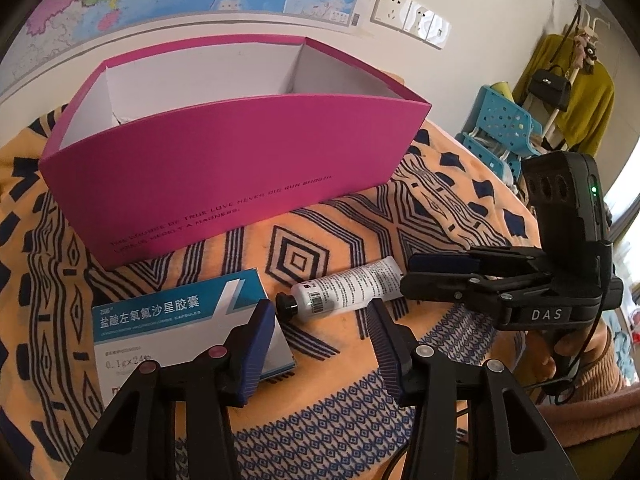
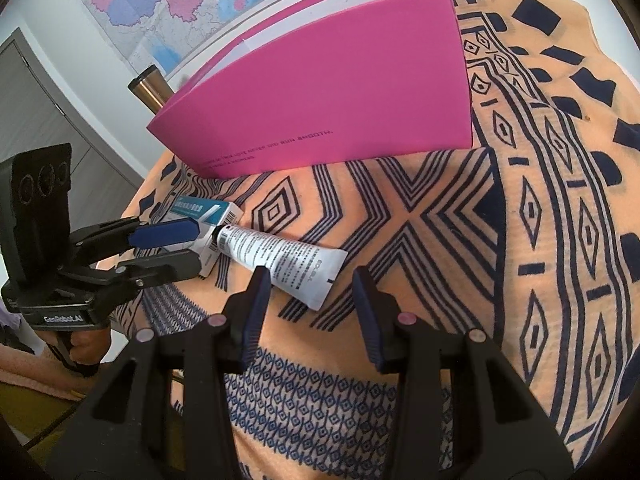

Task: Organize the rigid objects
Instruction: 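Move the right gripper to the white tube with black cap, then grasp the white tube around its middle with the right gripper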

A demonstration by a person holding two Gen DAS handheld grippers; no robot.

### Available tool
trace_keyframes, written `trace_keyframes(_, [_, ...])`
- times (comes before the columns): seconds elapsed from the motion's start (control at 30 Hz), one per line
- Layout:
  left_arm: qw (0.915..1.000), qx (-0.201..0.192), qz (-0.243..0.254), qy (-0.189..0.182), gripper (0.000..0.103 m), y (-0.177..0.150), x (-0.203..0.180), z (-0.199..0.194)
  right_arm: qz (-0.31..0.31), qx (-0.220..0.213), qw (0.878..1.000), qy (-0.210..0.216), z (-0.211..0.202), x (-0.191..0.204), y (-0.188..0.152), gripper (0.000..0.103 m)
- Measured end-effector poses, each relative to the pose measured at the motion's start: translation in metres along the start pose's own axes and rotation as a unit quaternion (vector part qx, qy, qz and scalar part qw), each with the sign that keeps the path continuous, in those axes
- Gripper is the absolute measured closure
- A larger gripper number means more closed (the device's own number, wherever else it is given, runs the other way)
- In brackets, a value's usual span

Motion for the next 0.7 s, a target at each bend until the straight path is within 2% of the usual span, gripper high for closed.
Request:
trace_keyframes(0.27, [0.9999,0.01,0.0,0.0,0.055,0.001,0.0,0.005,-0.001,-0.001,1.0,0.0,0.001,0.002,0.001,0.058])
trace_keyframes(0.47, [0.9997,0.009,0.012,-0.02,0.055,-0.003,-0.009,0.003,-0.001,-0.001,1.0,0.0,0.001,0.001,0.001,0.058])
trace_keyframes(0.7, [0.9998,0.011,-0.006,-0.015,0.055,0.0,0.002,0.004,-0.001,-0.001,1.0,-0.001,0.001,0.001,0.001,0.058])
Point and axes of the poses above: each gripper's, at about its wrist camera, not at the fingertips, and z roughly the way its jaws point, x to its left, y to its top, the point moved 10 cm from there along z, roughly the way its jaws point, and after that the axes turned 14 degrees about x, right-handed, at the moved point
